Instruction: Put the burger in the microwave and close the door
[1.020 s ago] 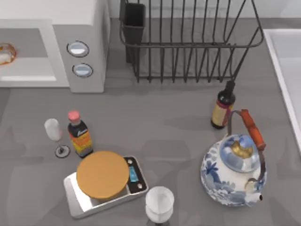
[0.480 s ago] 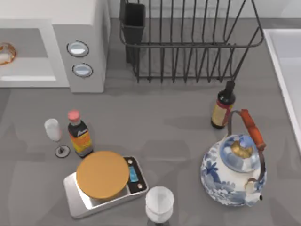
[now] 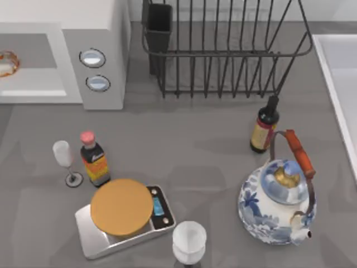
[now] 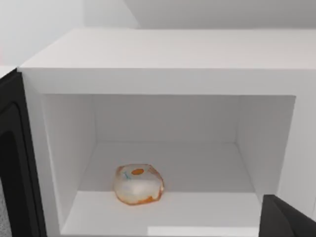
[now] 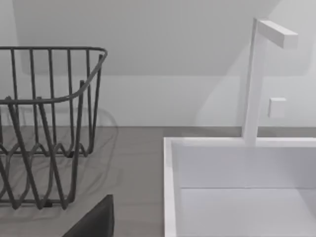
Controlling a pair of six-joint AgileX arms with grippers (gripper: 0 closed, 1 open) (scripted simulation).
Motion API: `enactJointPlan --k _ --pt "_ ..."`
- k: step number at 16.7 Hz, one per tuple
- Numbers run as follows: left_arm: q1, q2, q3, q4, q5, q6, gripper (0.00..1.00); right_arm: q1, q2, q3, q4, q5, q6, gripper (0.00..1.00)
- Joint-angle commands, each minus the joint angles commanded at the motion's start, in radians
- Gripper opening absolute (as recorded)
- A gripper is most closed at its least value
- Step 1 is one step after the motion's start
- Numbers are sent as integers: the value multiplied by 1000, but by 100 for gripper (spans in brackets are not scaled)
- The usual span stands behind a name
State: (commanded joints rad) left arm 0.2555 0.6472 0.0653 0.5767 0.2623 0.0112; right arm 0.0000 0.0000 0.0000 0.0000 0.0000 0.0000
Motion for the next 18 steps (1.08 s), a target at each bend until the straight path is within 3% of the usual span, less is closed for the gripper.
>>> enactJointPlan --k 4,8,18 --pt "24 22 24 -23 9 30 0 0 0 0 0 0 0 100" --pt "120 170 190 -156 65 185 0 0 0 0 0 0 0 100" --pt "559 761 905 -820 240 648 0 0 0 0 0 0 0 100"
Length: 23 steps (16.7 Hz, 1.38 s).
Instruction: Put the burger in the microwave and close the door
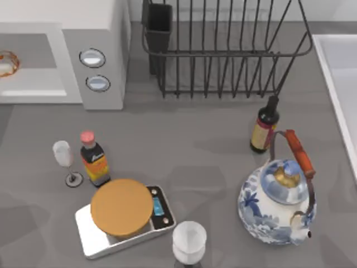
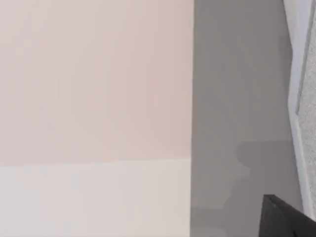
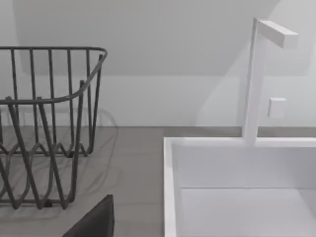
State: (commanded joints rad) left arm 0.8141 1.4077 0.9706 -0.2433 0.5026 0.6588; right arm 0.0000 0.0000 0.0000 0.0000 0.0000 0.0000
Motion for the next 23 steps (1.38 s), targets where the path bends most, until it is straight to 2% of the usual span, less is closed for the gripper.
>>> enactJointPlan --k 5,10,16,23 --pt "156 234 291 -326 99 188 0 0 0 0 0 0 0 100" --pt "235 352 424 -514 167 266 0 0 0 0 0 0 0 100" --pt "233 354 424 -519 168 267 0 0 0 0 0 0 0 100" --pt "233 395 324 -377 167 269 0 0 0 0 0 0 0 100"
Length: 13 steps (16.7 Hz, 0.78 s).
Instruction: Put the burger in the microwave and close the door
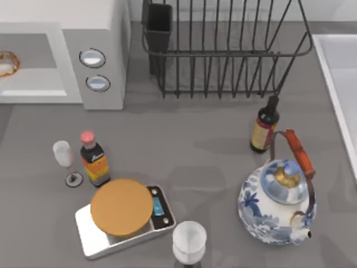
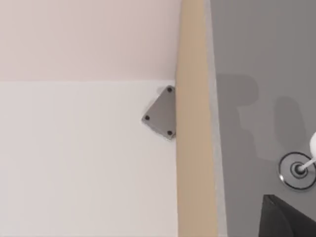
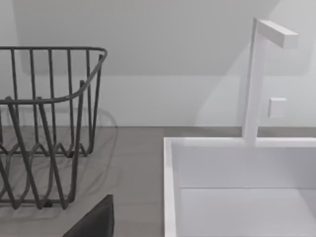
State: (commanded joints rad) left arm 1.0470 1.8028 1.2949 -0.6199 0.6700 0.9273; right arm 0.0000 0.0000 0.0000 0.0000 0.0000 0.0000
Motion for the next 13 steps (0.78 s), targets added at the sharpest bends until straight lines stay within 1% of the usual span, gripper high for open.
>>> enactJointPlan --k 9,13 --pt "6 64 -137 208 3 1 0 0 0 0 0 0 0 100" --pt "8 81 -161 235 5 4 0 0 0 0 0 0 0 100"
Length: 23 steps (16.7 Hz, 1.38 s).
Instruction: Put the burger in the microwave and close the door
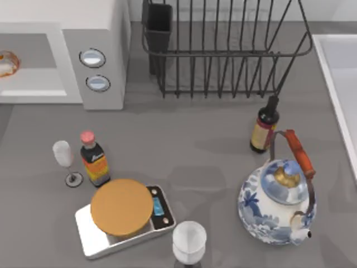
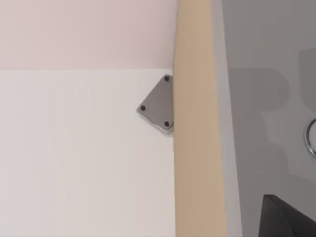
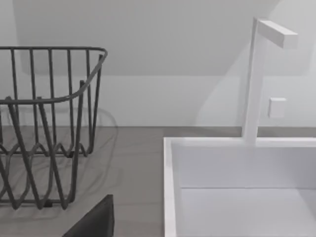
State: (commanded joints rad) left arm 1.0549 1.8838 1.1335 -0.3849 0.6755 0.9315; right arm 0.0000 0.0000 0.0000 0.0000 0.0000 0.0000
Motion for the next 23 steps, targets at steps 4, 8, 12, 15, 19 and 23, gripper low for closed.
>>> enactJointPlan --k 4,8,12,15,19,23 --pt "-5 -10 -13 -3 -7 -3 0 0 0 0 0 0 0 100" --pt "-32 -70 -127 11 -43 -12 0 0 0 0 0 0 0 100" --pt "-95 -174 -263 60 -60 -54 0 0 0 0 0 0 0 100" --pt "-142 -241 -346 108 -72 -118 0 0 0 0 0 0 0 100" --pt "-174 -310 -384 177 -84 -186 0 0 0 0 0 0 0 100" --pt "-176 -316 -384 185 -85 -191 0 0 0 0 0 0 0 100"
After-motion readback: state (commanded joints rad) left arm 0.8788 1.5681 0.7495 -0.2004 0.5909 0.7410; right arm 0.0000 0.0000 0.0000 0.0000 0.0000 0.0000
